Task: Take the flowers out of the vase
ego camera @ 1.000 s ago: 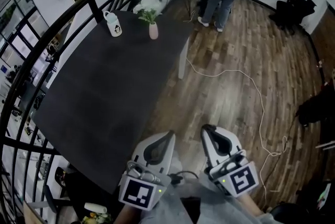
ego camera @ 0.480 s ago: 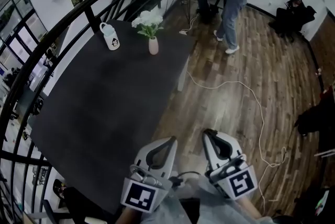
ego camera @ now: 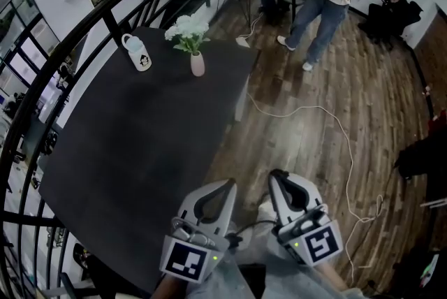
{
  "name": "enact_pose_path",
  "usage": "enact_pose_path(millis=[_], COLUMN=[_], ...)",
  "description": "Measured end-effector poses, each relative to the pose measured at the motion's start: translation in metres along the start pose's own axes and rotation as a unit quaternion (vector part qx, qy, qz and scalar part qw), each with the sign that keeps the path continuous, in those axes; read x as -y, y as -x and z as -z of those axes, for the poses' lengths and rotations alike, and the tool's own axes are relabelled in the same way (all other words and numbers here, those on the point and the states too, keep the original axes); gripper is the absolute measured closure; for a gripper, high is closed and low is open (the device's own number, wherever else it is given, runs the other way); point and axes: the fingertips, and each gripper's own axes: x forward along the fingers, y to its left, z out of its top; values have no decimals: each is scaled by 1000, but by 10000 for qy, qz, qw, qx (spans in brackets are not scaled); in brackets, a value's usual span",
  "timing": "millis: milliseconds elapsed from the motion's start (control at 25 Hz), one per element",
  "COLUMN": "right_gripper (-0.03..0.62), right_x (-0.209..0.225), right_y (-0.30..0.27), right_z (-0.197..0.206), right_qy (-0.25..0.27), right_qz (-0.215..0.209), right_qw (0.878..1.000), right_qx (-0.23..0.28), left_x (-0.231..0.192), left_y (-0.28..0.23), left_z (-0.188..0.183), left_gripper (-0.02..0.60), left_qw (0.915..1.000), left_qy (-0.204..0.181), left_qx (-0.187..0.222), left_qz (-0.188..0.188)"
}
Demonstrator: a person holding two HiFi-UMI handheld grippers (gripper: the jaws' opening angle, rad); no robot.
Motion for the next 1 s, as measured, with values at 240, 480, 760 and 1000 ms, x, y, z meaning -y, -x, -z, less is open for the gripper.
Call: enact_pose_path(millis=[240,480,760,1000], right_gripper=[595,595,595,595], right_x=[40,86,145,183], right_y=[-24,-50,-79,-103], right_z=[7,5,1,7], right_qy=[-152,-143,-124,-104], right_qz=[-195,-648,-1222,-1793], right_qw=[9997,9978,9924,9837], right_qx=[20,-5,58,14], left_x=[-6,-15,-26,-38], left_y=[-44,-94,-155,-193], left_z=[-4,-8,-16,-20], left_gripper=[584,584,584,584], left_qw=[9998,9985,9929,9837], left_qy=[-113,-7,172,145], left_qx=[36,41,136,200], left_qz=[-172,-552,-1168,-1782])
